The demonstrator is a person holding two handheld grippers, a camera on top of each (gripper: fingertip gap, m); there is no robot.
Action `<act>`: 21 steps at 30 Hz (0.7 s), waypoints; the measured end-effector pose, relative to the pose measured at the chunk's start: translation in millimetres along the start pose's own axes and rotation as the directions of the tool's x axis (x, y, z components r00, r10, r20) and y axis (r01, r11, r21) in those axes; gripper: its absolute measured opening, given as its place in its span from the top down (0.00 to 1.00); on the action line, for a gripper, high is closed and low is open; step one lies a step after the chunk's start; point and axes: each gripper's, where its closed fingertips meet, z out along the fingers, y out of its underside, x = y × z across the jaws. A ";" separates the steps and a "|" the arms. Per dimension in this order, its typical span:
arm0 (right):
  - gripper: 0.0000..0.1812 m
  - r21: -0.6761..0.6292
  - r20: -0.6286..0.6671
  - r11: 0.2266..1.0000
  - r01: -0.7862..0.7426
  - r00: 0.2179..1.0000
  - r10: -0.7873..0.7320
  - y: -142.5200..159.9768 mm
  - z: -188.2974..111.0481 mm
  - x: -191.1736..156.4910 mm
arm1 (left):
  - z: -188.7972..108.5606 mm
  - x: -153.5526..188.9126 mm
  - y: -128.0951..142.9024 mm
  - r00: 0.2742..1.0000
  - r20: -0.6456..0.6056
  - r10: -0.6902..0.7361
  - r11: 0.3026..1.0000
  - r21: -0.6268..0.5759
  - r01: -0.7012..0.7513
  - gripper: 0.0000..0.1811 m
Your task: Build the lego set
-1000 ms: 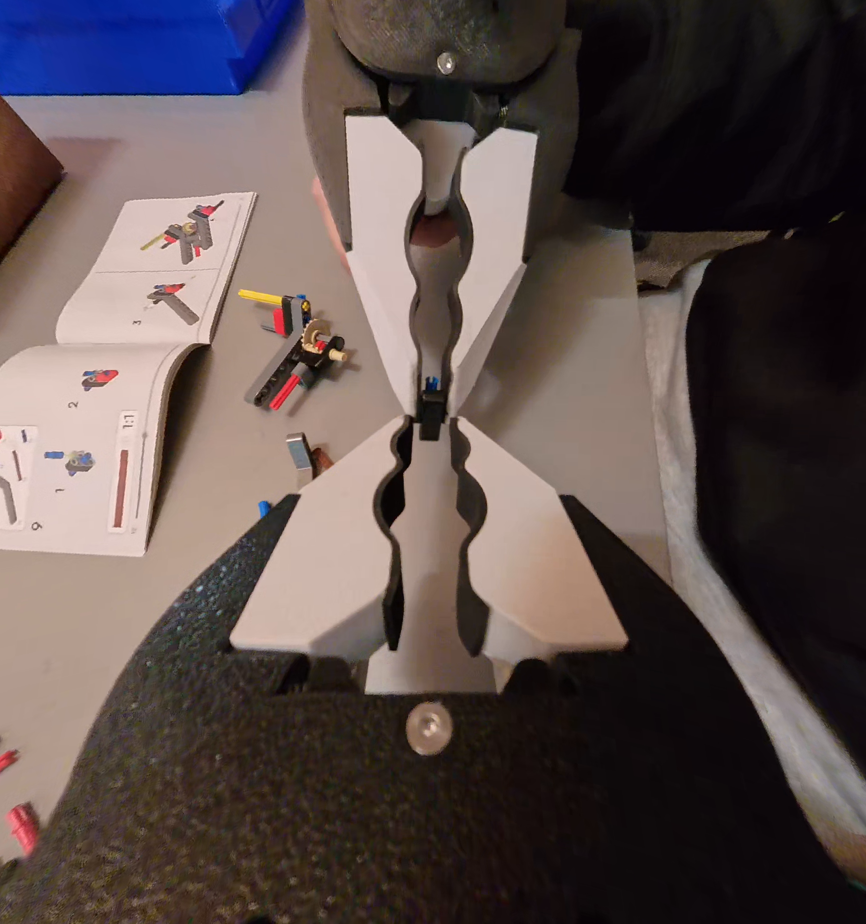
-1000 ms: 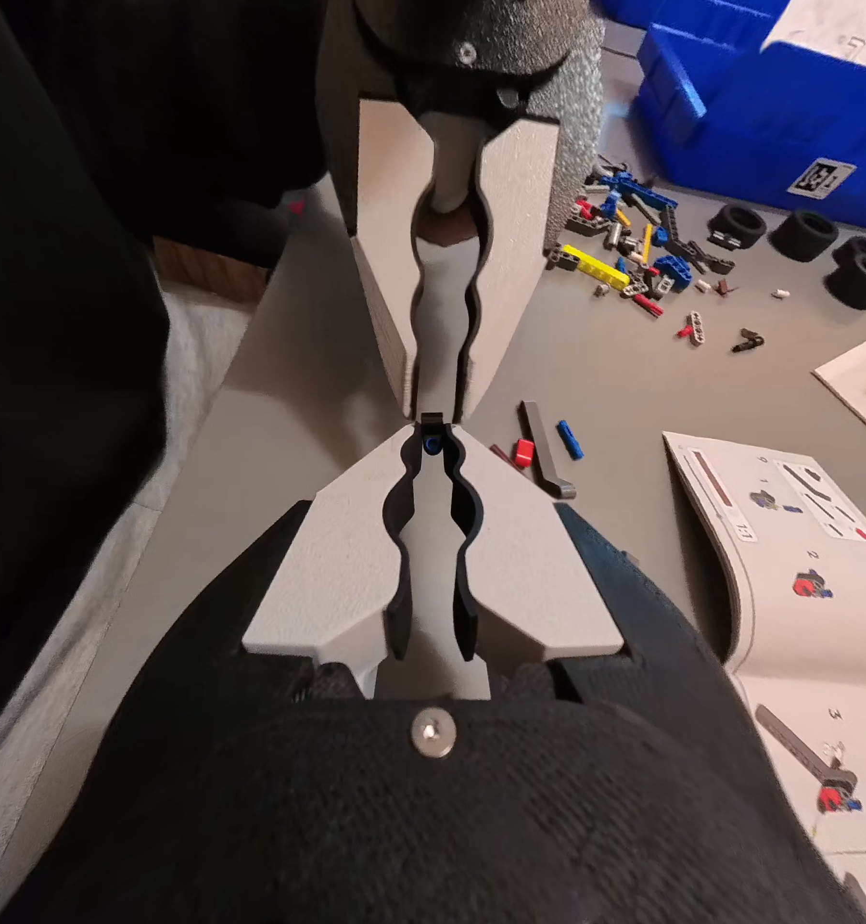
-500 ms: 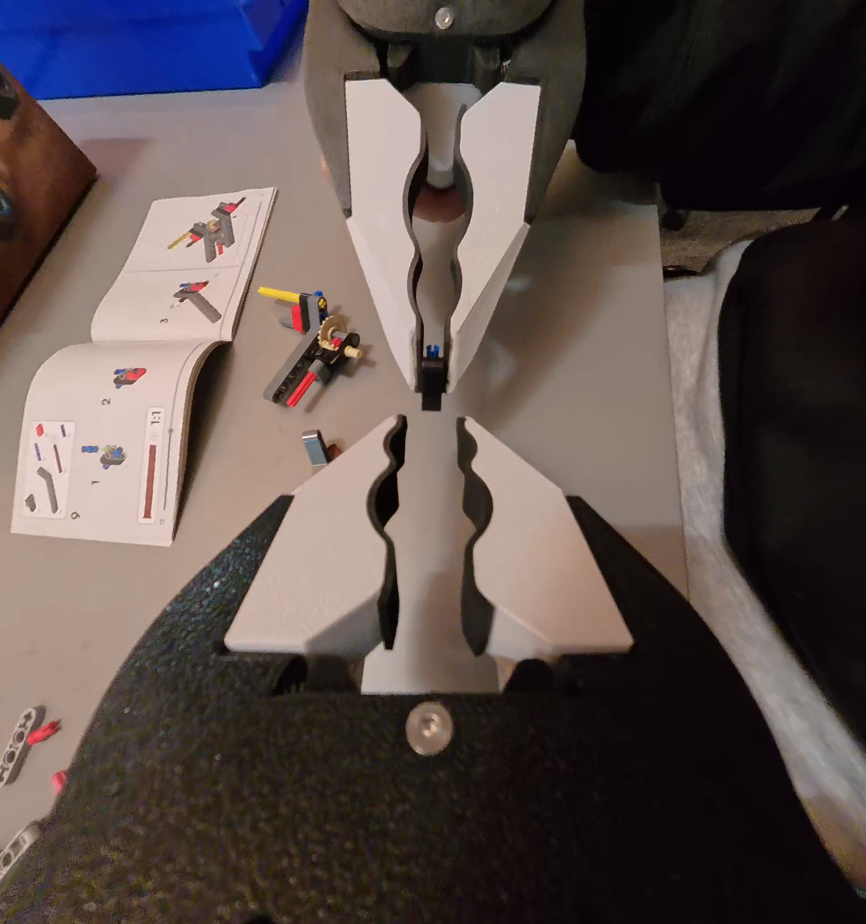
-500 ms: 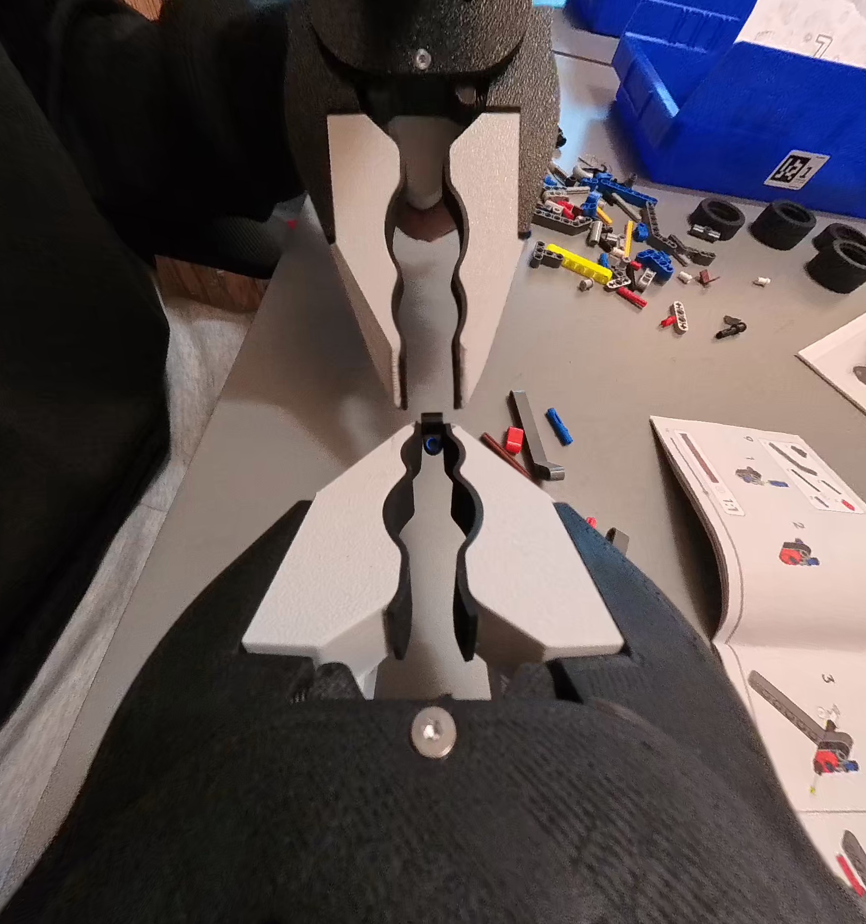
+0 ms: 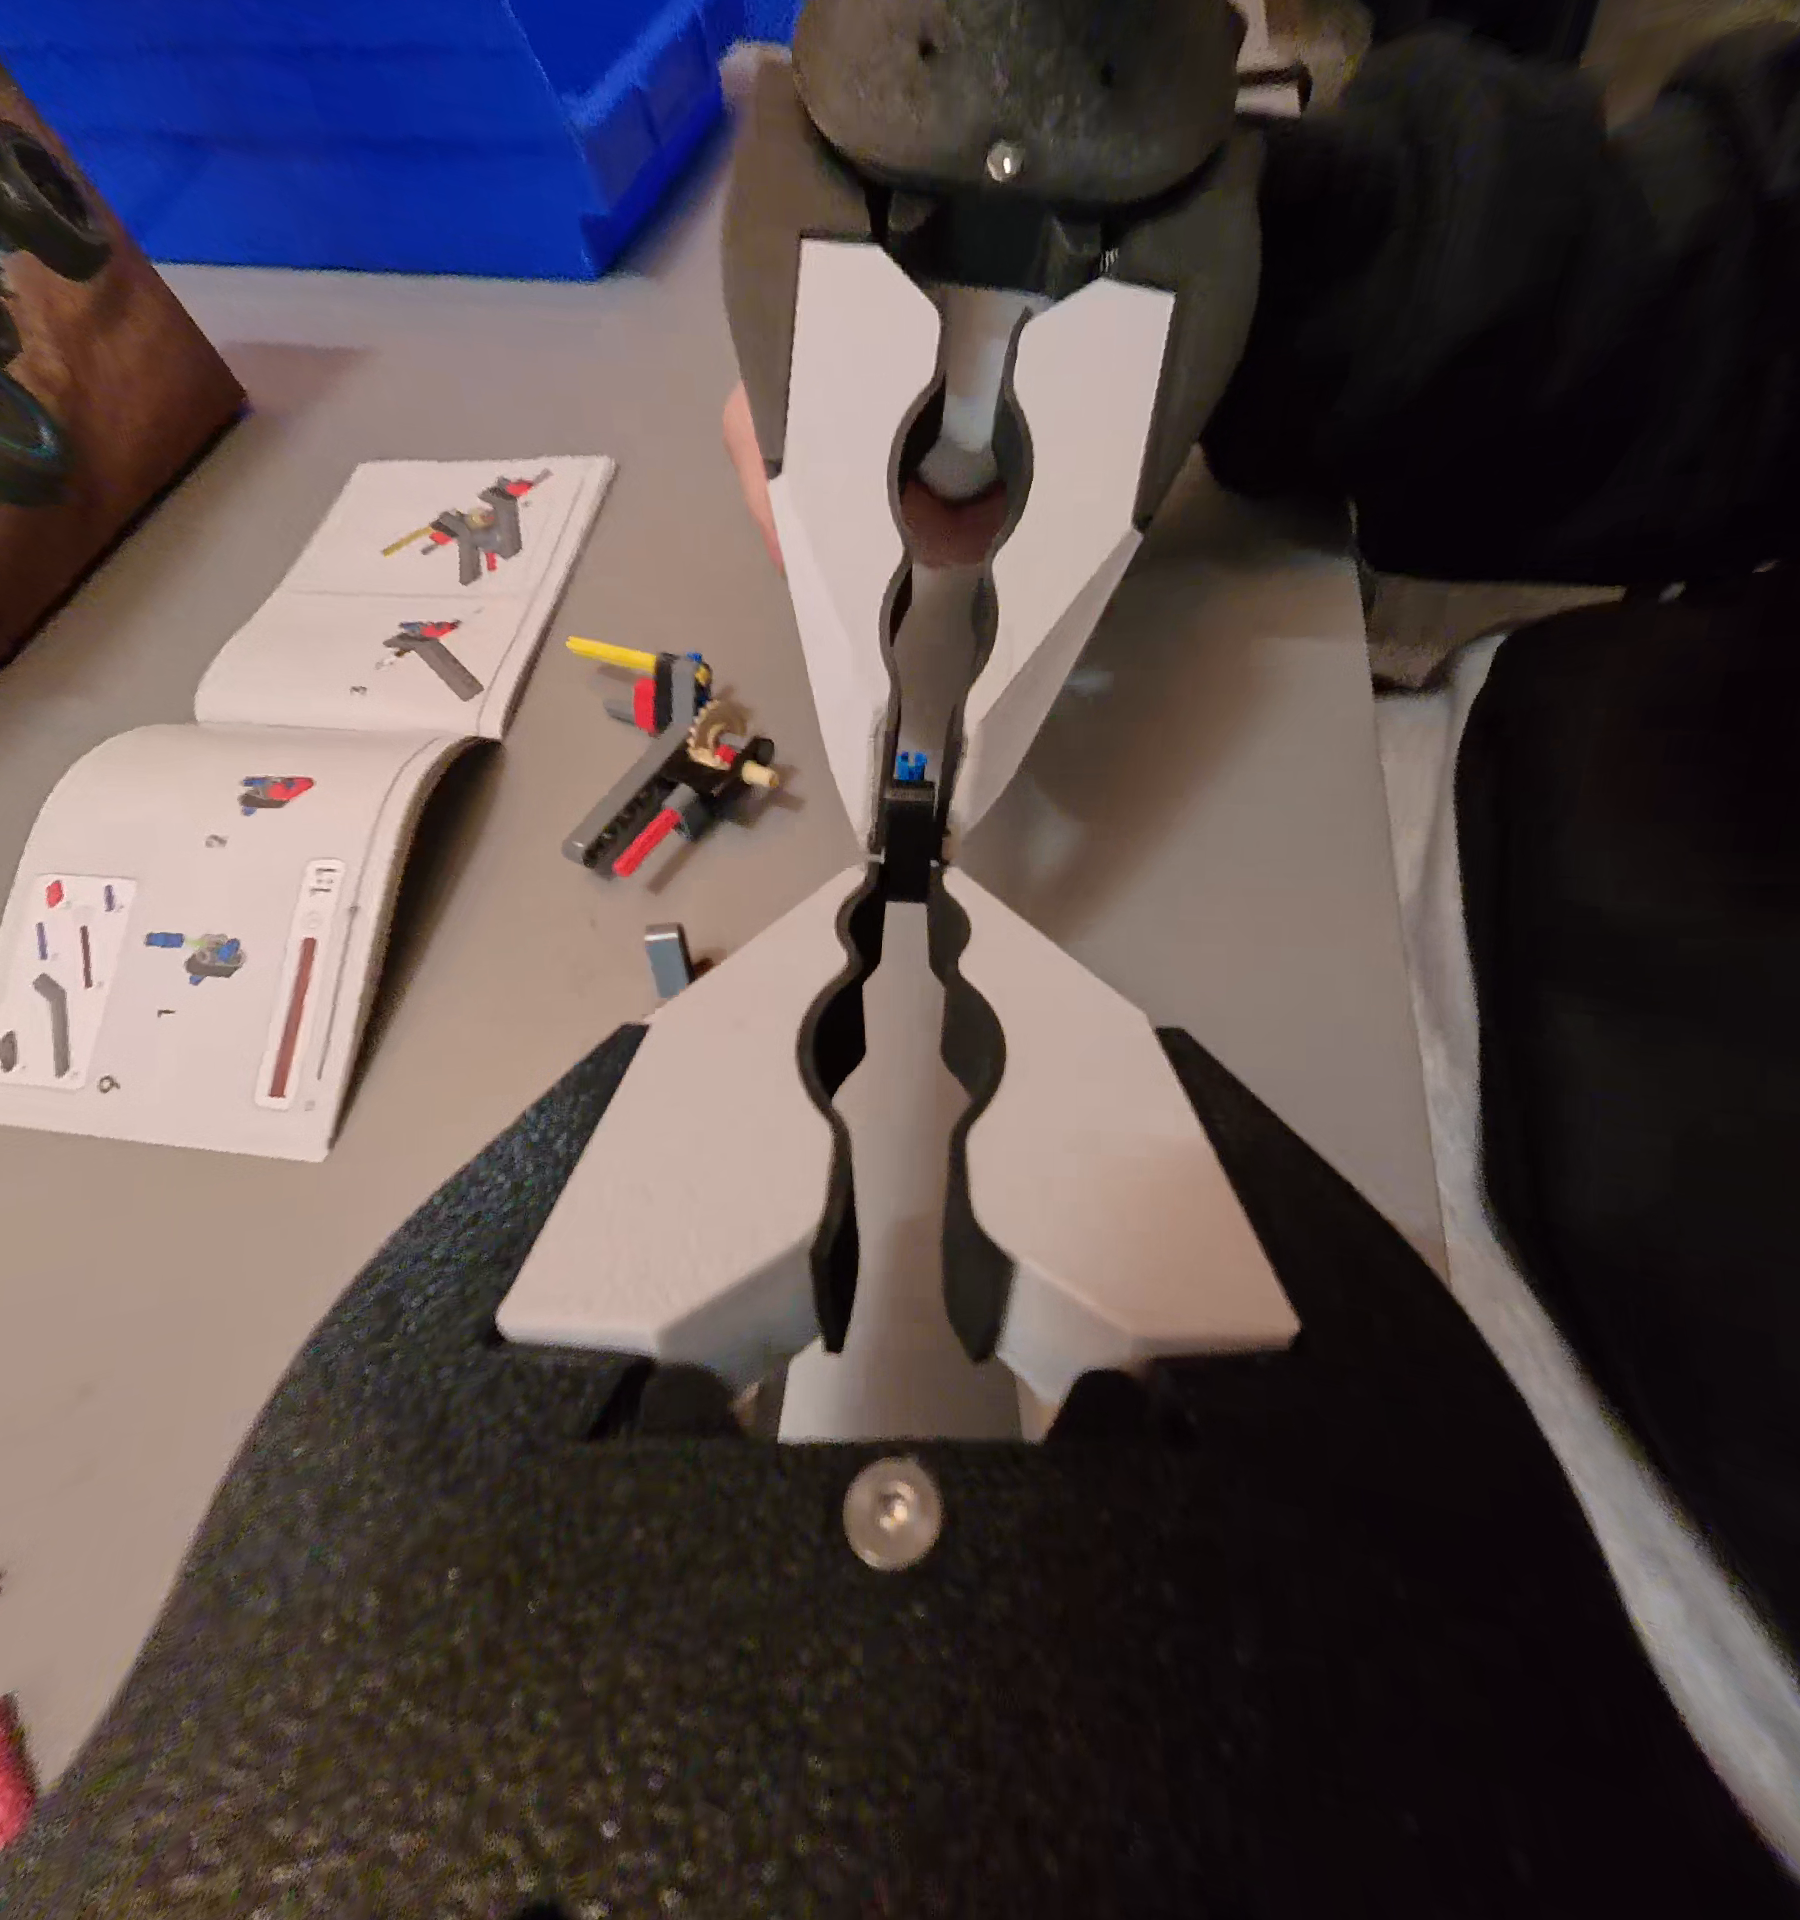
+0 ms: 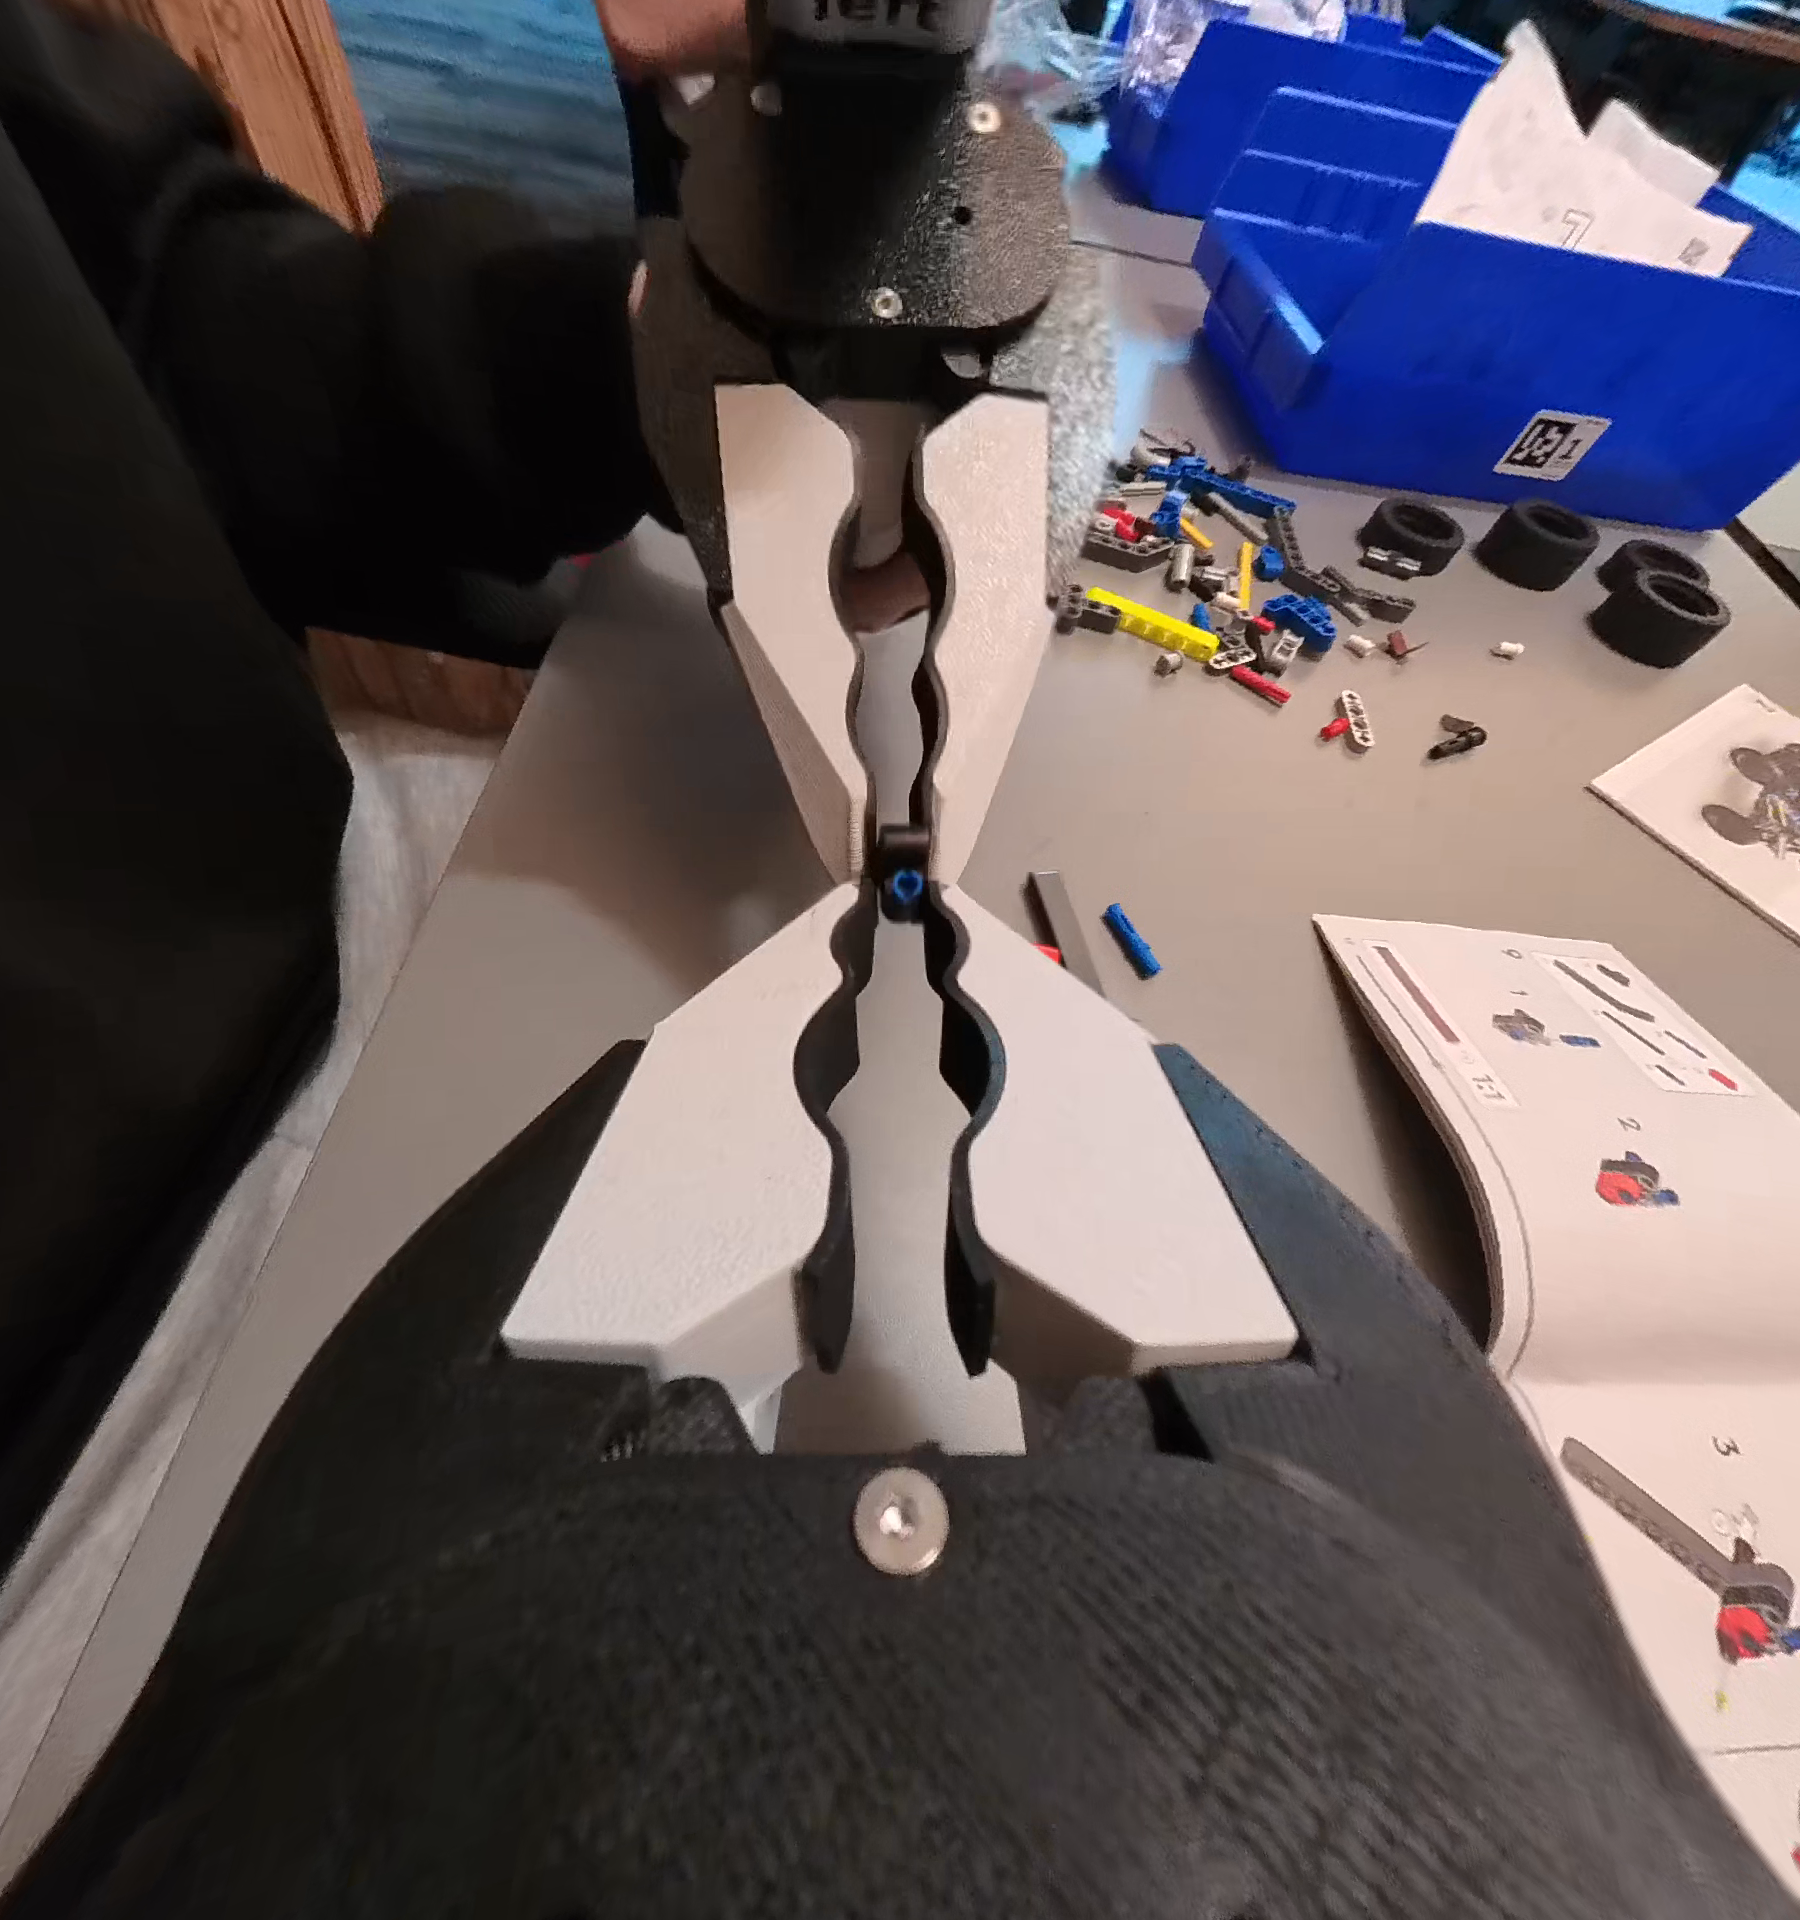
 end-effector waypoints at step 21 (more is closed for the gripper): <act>0.97 0.328 0.064 0.921 -0.213 0.977 0.203 -33.0 -9.5 18.4 | -17.4 -14.5 -29.0 0.991 -0.011 -0.133 0.954 0.270 0.131 0.97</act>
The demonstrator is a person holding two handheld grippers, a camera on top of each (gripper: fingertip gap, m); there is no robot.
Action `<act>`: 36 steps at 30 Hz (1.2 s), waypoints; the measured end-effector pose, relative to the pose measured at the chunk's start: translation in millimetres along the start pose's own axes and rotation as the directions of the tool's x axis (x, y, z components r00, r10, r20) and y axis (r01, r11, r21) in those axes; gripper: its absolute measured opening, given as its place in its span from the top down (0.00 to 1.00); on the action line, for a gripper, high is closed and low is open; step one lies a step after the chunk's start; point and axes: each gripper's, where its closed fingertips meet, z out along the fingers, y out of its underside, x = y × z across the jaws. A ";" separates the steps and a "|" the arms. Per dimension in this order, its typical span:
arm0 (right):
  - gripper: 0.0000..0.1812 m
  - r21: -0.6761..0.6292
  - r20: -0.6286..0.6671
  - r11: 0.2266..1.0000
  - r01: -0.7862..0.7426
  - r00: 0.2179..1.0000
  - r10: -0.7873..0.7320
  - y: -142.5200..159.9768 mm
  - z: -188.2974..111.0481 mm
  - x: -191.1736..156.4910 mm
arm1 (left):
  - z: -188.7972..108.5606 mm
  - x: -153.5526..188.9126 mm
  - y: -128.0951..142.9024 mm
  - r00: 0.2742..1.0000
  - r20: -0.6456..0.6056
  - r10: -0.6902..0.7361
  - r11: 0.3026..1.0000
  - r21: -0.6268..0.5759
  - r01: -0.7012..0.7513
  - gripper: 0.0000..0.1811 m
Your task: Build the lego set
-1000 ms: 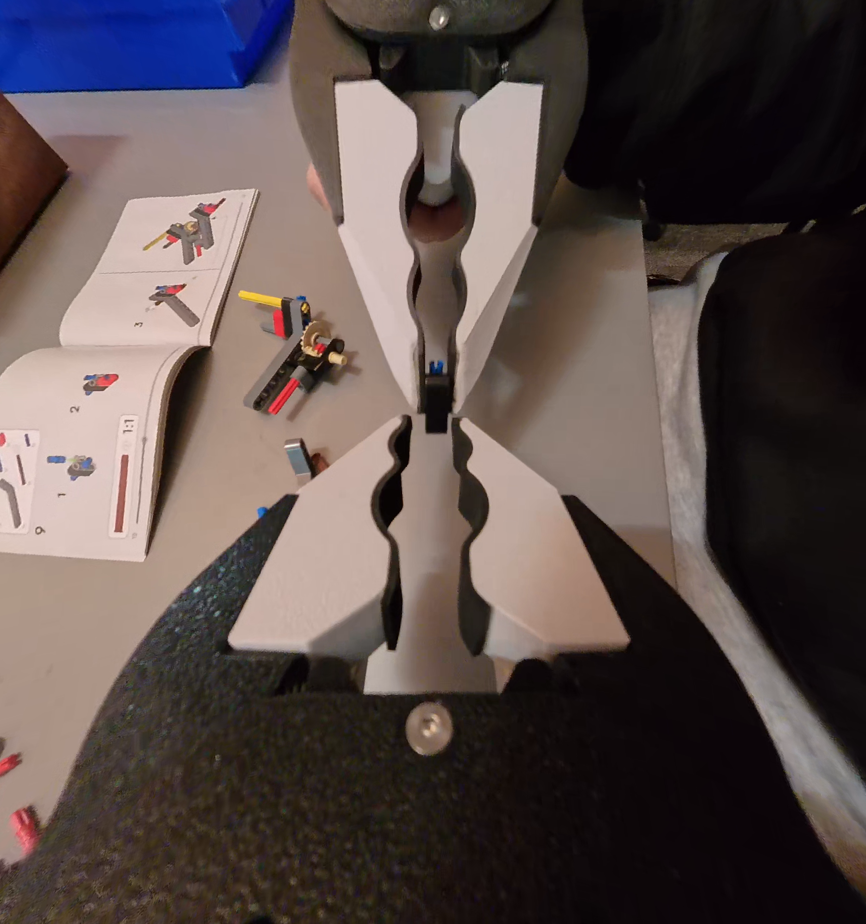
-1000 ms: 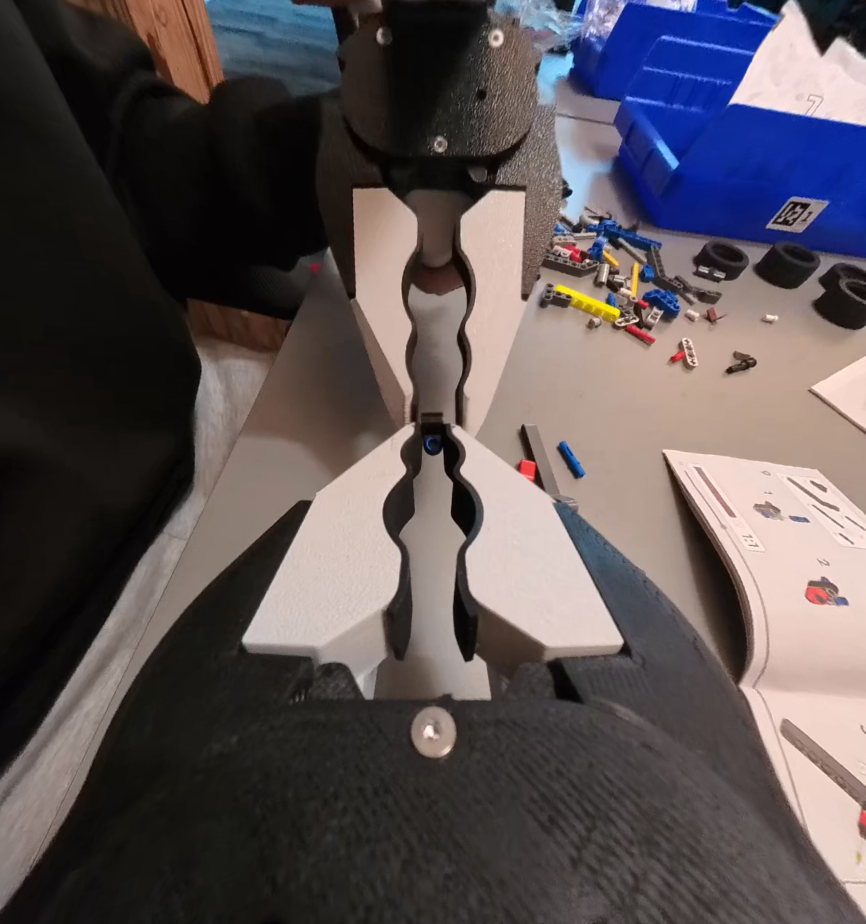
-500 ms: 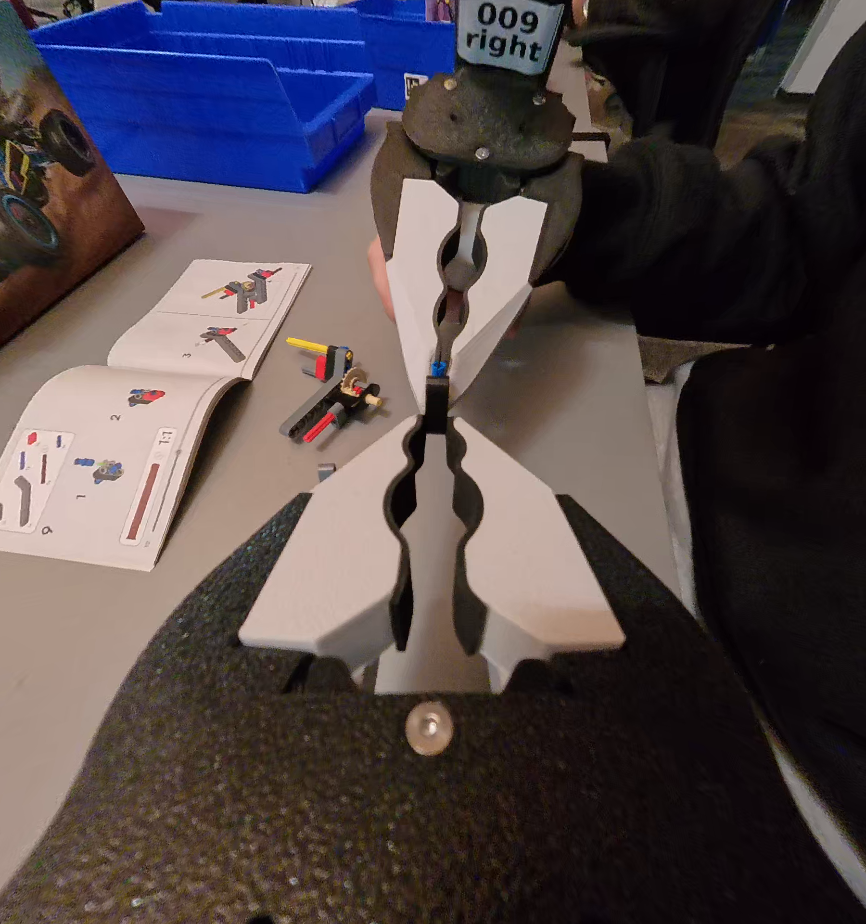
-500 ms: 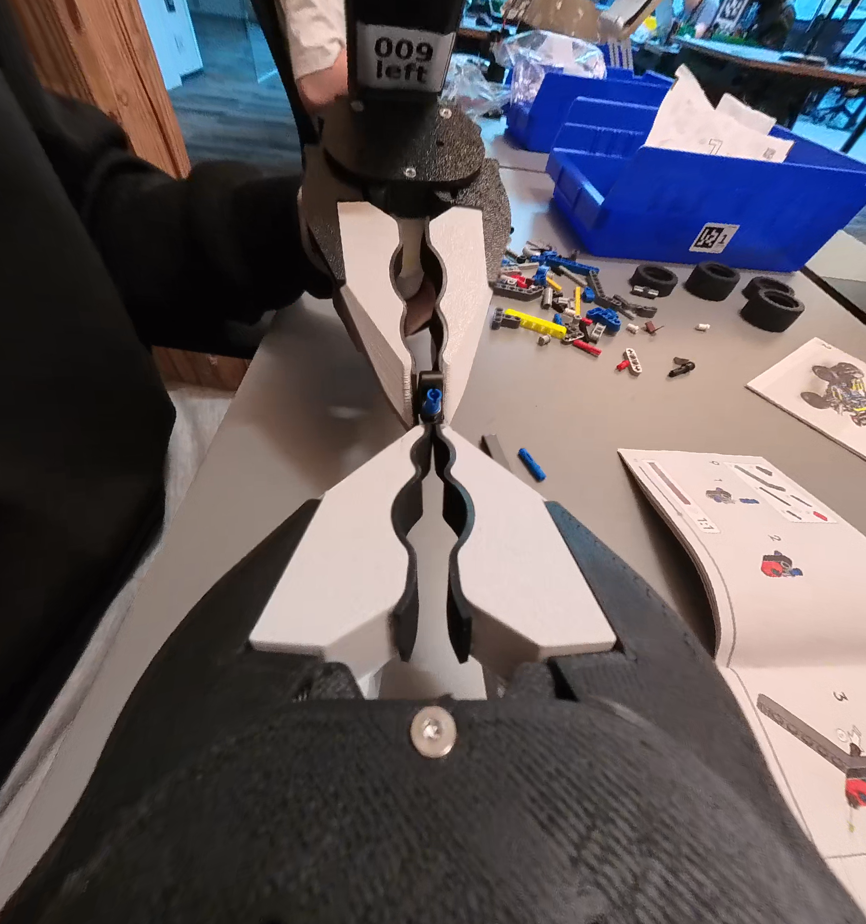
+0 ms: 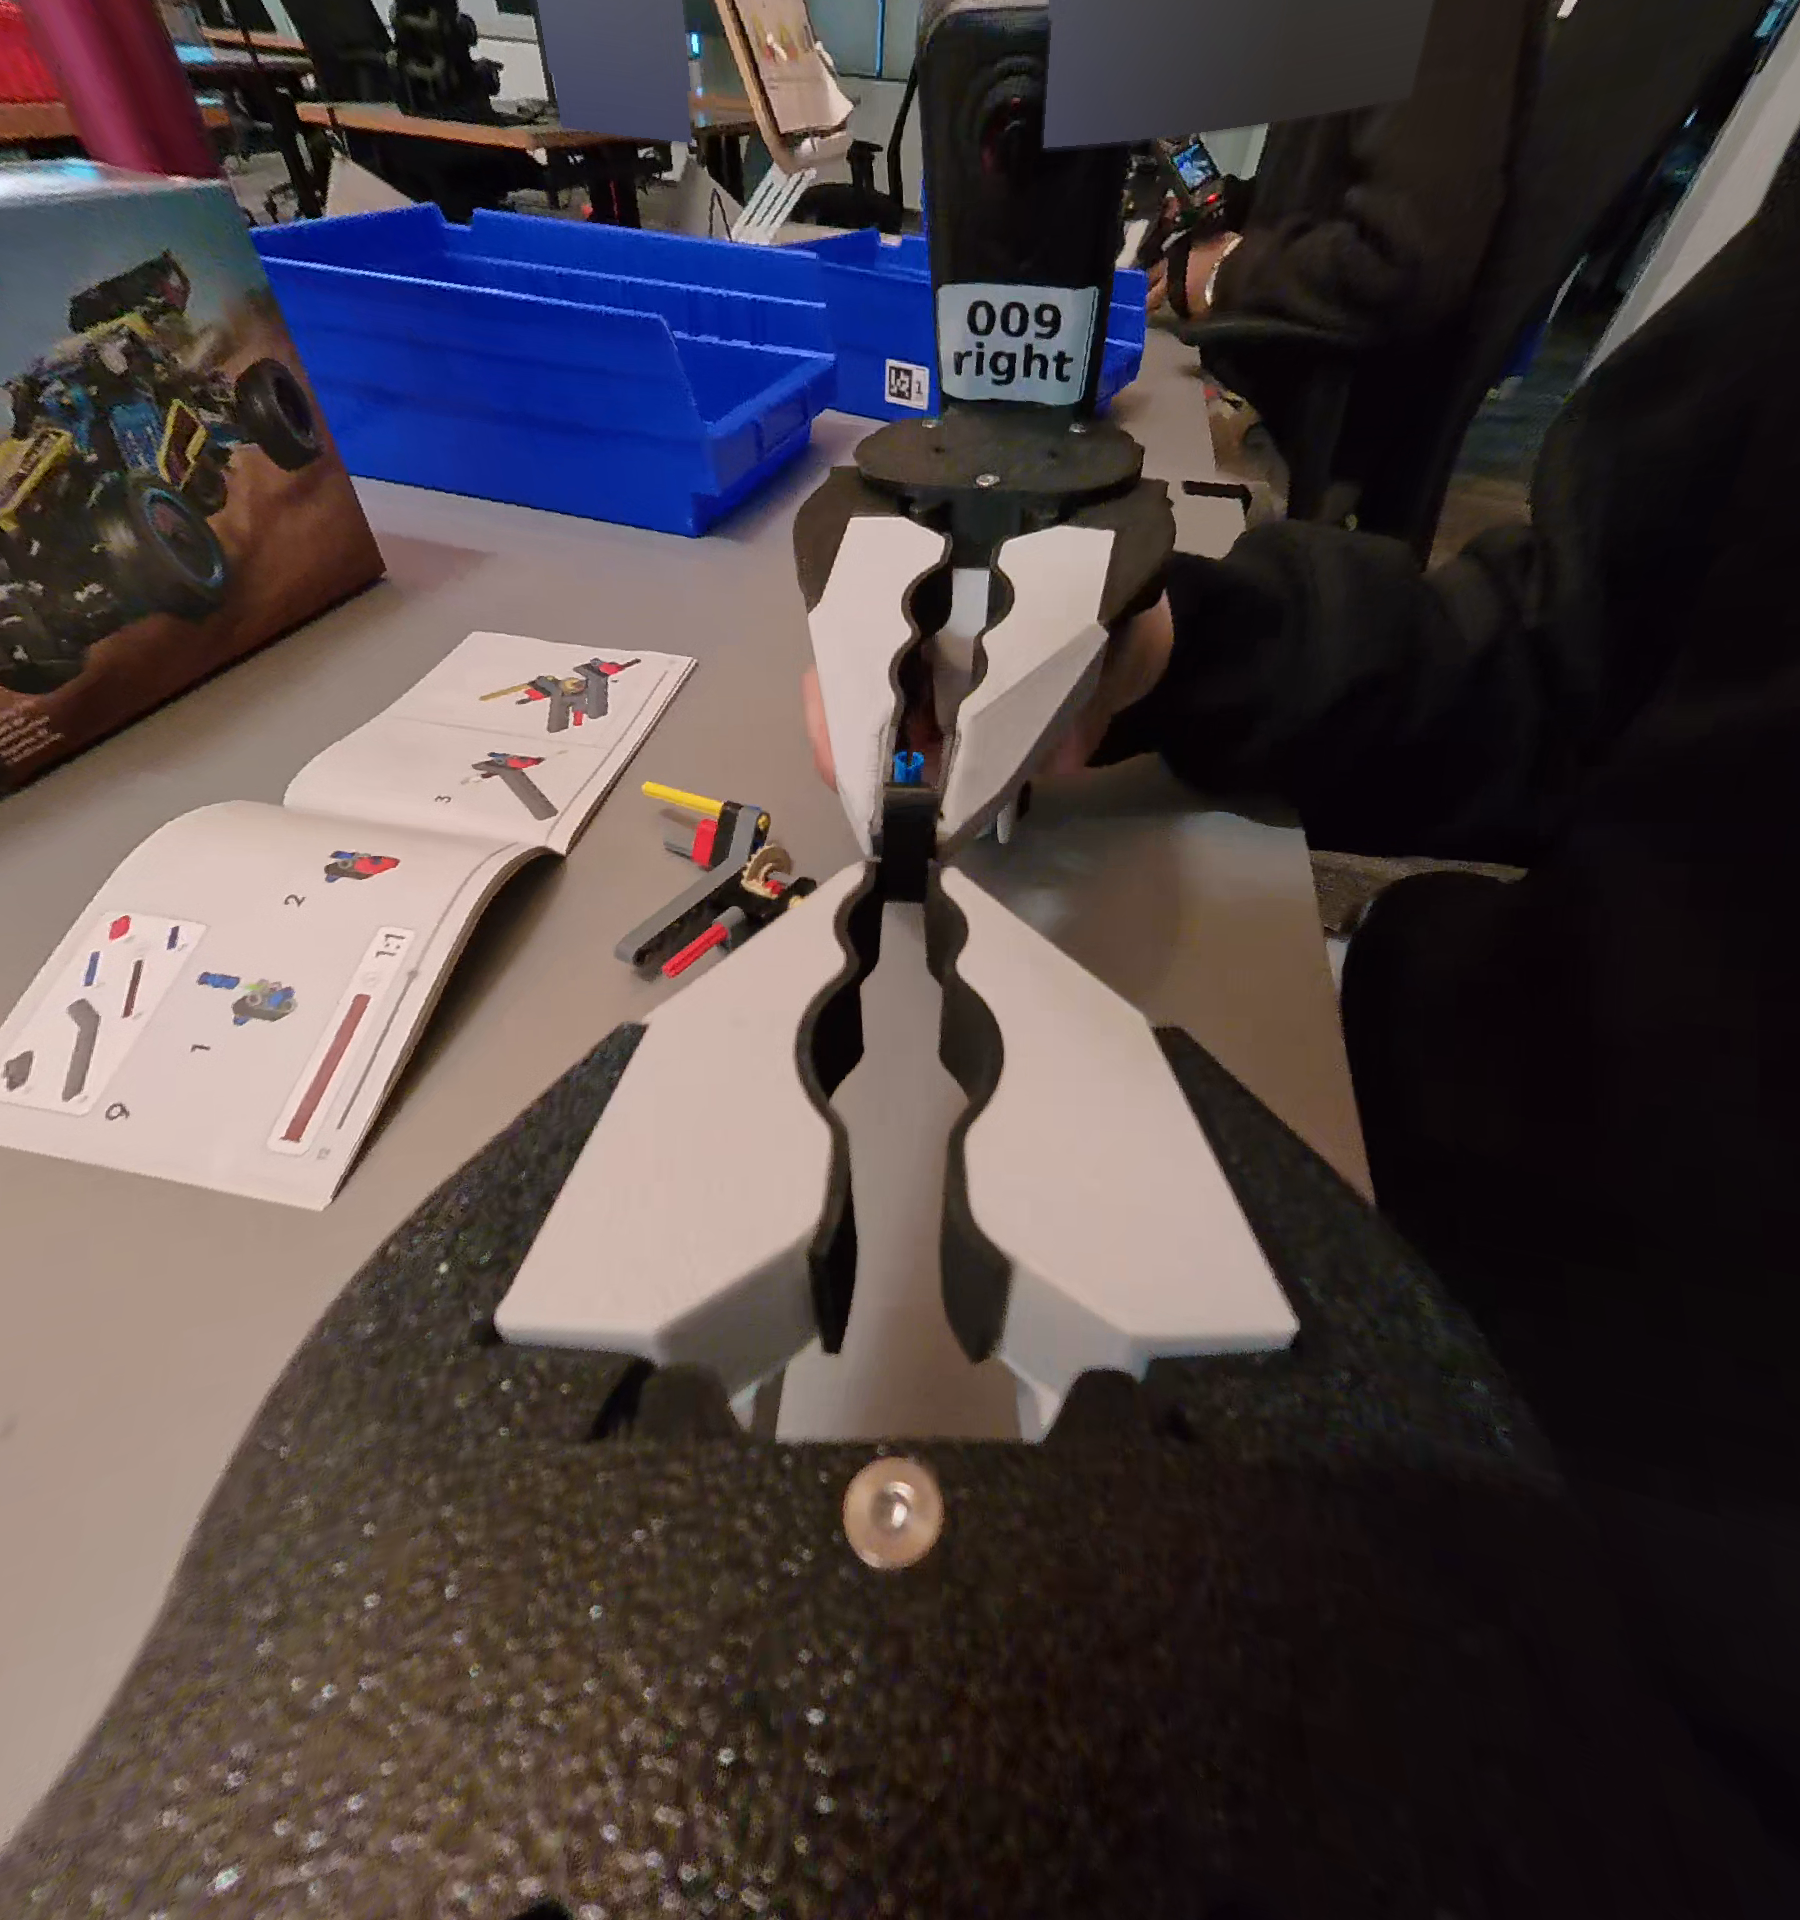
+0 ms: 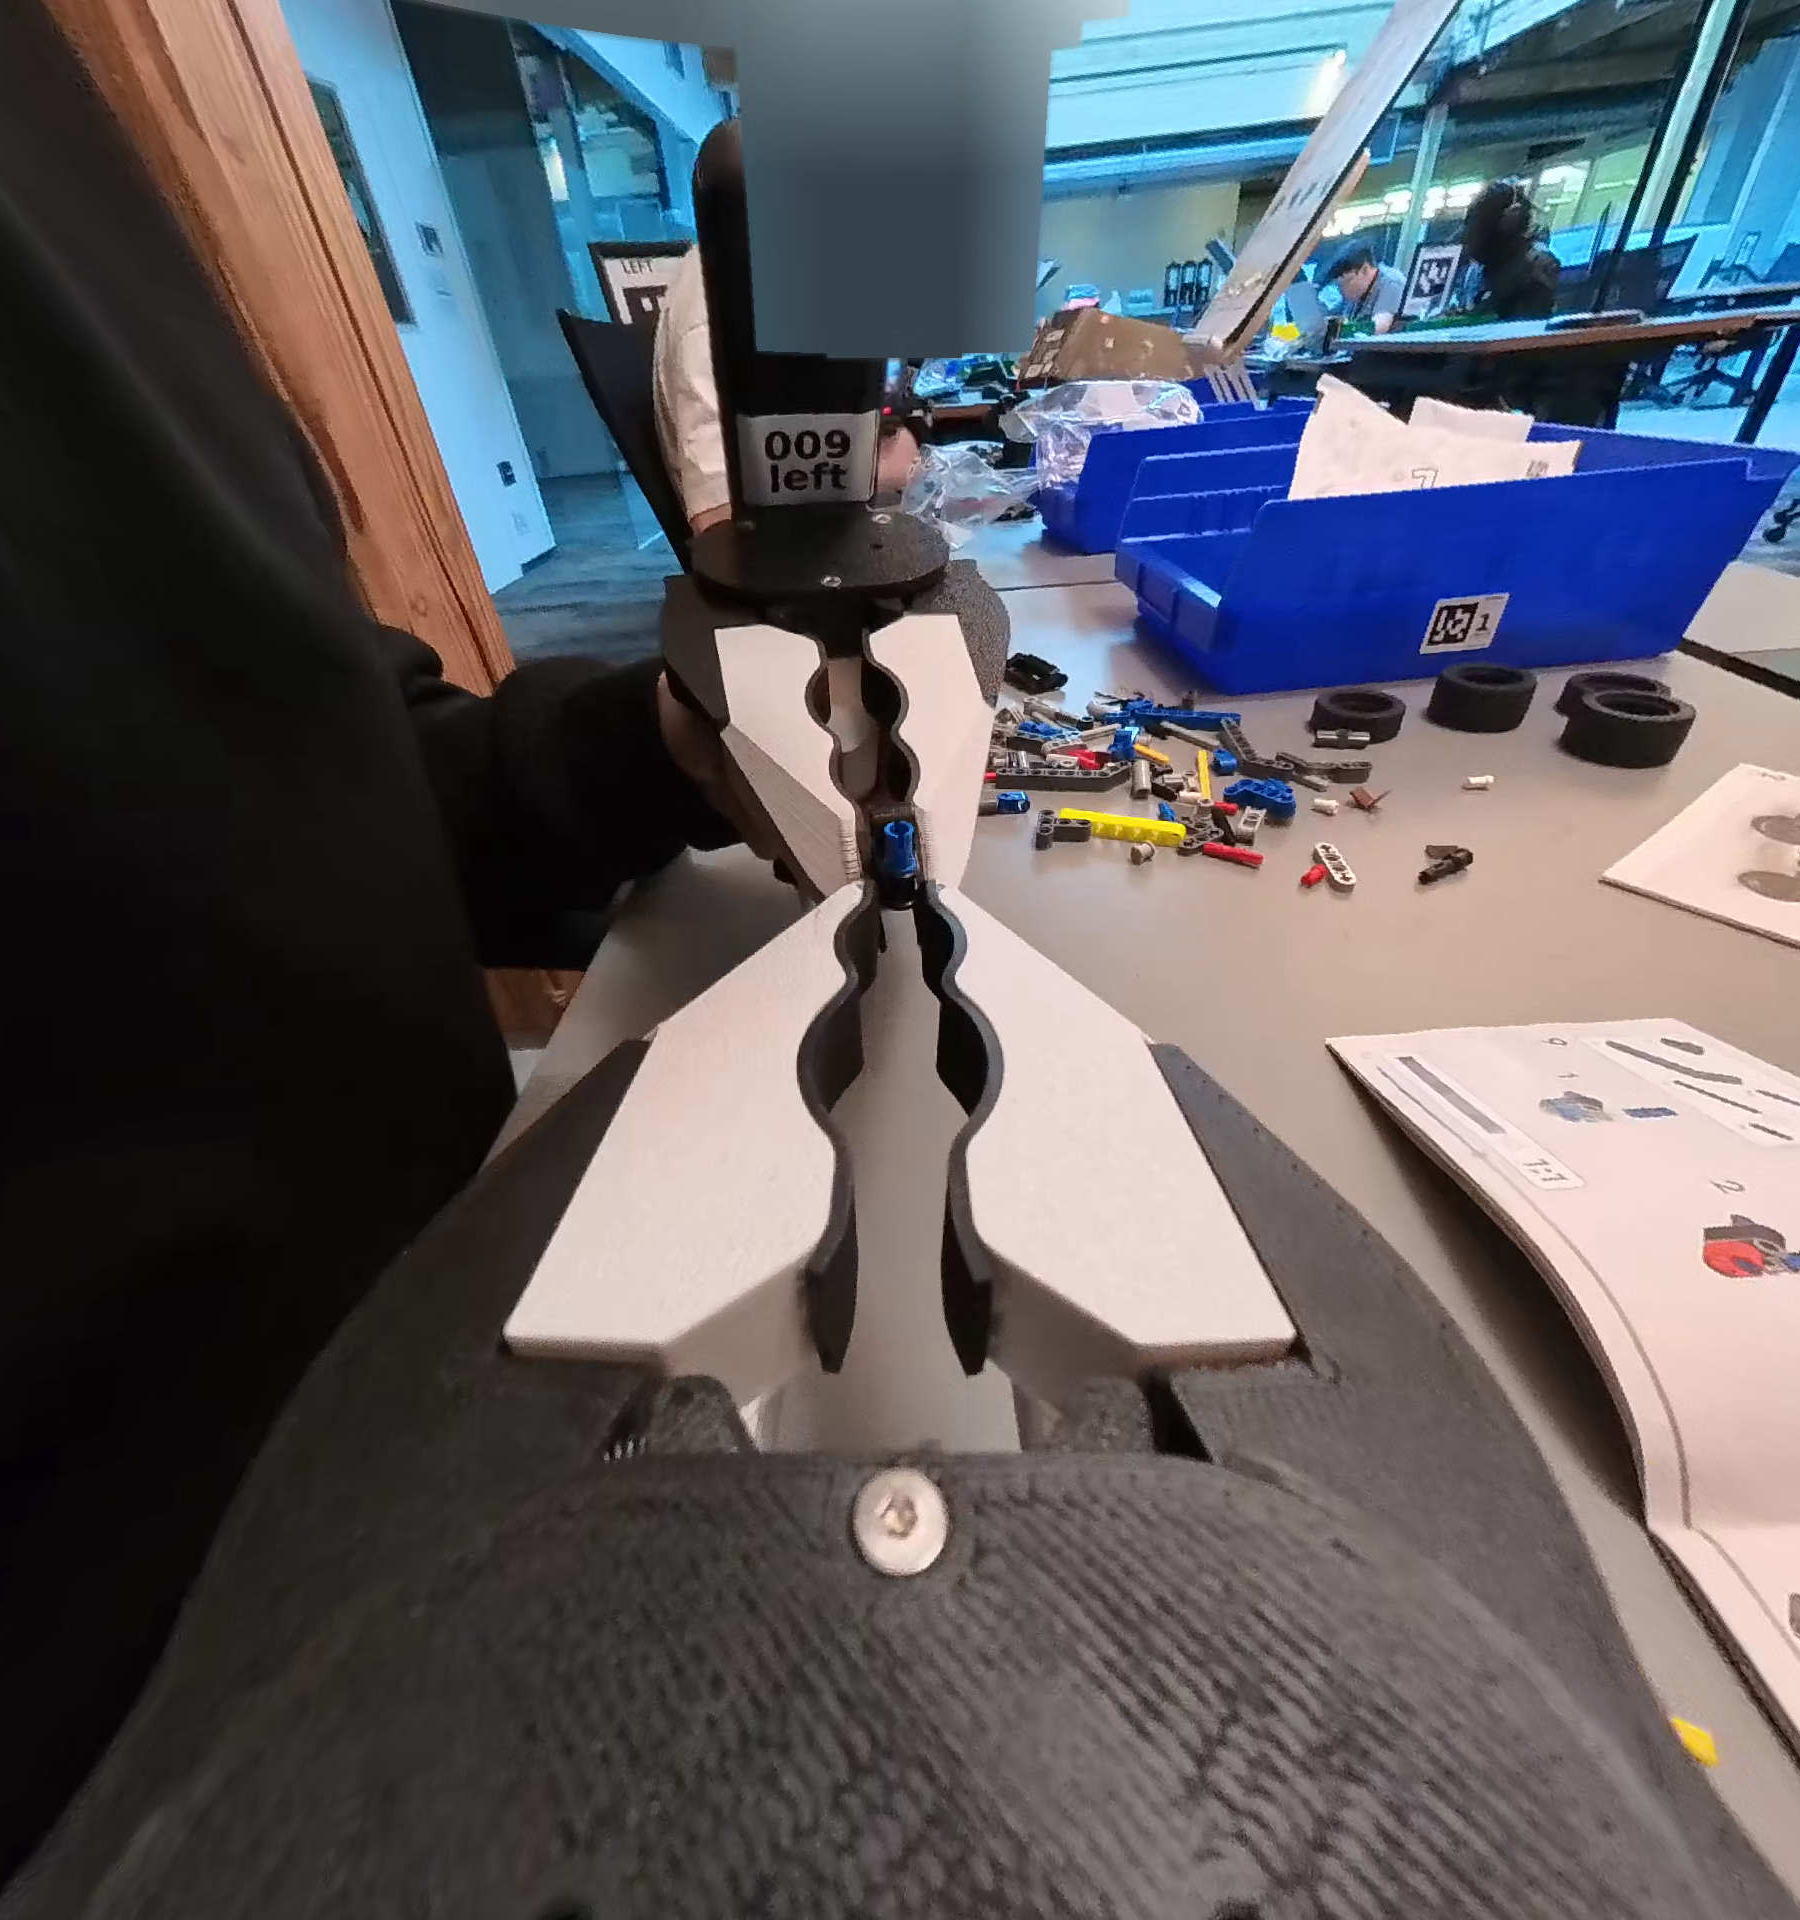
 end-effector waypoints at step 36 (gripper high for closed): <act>0.97 -0.211 0.072 0.977 -0.015 0.997 0.031 27.6 17.6 13.0 | -14.9 -13.6 25.5 0.995 -0.047 -0.093 0.994 -0.060 0.090 0.97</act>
